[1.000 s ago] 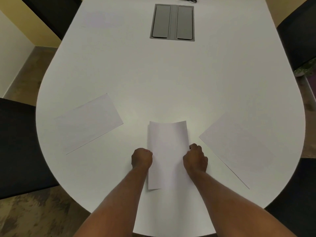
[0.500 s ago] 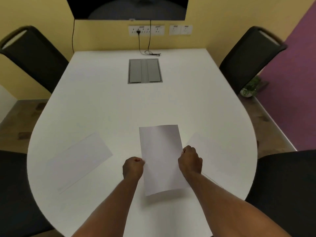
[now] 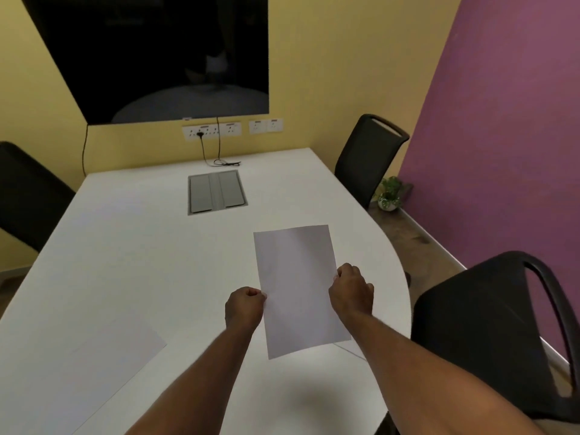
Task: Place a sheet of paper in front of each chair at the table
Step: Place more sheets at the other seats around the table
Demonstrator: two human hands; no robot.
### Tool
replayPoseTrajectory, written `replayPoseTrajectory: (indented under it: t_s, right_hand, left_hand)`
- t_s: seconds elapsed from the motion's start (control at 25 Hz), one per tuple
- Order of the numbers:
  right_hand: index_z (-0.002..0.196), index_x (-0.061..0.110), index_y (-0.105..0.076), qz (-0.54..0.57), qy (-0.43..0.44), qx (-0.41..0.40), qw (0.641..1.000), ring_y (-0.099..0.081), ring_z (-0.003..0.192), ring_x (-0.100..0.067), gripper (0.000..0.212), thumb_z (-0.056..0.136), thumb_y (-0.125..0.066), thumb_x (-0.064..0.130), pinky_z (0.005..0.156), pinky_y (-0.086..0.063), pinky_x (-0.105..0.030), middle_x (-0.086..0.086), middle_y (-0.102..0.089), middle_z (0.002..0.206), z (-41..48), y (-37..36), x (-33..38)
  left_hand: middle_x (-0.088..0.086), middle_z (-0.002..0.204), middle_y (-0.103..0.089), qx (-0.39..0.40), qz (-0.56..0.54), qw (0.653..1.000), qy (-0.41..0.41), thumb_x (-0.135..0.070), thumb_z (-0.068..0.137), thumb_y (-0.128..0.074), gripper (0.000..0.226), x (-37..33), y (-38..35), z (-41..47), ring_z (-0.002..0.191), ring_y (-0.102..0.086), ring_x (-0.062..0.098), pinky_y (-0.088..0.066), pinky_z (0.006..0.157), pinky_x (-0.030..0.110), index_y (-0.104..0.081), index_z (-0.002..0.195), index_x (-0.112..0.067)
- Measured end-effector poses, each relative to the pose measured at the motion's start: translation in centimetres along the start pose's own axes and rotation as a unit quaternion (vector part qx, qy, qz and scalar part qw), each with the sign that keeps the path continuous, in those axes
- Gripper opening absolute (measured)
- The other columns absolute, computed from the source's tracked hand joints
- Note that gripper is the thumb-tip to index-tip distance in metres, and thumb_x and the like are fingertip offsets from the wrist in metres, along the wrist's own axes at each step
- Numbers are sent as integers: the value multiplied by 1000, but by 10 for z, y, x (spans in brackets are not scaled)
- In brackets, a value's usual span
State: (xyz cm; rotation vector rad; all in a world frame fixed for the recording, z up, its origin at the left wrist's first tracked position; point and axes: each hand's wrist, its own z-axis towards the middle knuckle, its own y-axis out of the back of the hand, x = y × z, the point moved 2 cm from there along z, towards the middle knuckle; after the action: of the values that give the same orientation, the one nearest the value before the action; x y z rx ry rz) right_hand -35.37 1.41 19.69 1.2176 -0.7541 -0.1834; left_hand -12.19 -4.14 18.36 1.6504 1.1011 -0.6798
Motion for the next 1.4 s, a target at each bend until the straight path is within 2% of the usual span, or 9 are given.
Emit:
replayPoseTrajectory:
  t_s: [0.28,0.52,0.72,0.96,1.4]
  right_hand:
    - [103,16,-57,36,-16,-48,998,-62,93,-28,10,98,-48,16,84,-38,-41,-3,-62,107,39,69,-73]
    - [105,25,-57,62,-18,-45,997,-60,96,-21,11,95,-52,22,87,-42,-42,3,-63,110,91,135,-175]
    - [109,19,-58,65,14,-71,995,-60,100,-23,12,97,-54,20,92,-39,-42,-1,-63,114,136,207,-243]
    - [108,18,-60,98,9,-91,991,-60,98,-23,12,97,-56,20,94,-44,-45,-1,-66,112,187,265,-316]
    - [104,19,-61,136,17,-68,988,-61,95,-20,8,98,-57,18,92,-50,-47,0,-68,107,338,268,-419]
  left_hand:
    - [-1,81,-76,23,10,998,-54,-24,80,-68,11,-64,-69,-25,83,-73,26,-59,84,41,-71,70,-20]
    - [-3,71,-76,32,-22,996,-81,-33,65,-63,20,-122,-180,-72,75,-75,25,-61,84,46,-74,69,-17]
    - [-1,74,-77,15,-51,991,-119,-23,72,-68,9,-186,-264,-111,73,-76,23,-60,85,48,-74,70,-17]
    - [-1,76,-77,1,-47,989,-143,-24,72,-65,11,-250,-333,-128,75,-76,24,-60,86,48,-74,72,-18]
    - [2,83,-77,-28,-42,986,-156,-20,81,-68,9,-340,-492,-69,80,-74,27,-58,87,46,-74,76,-18]
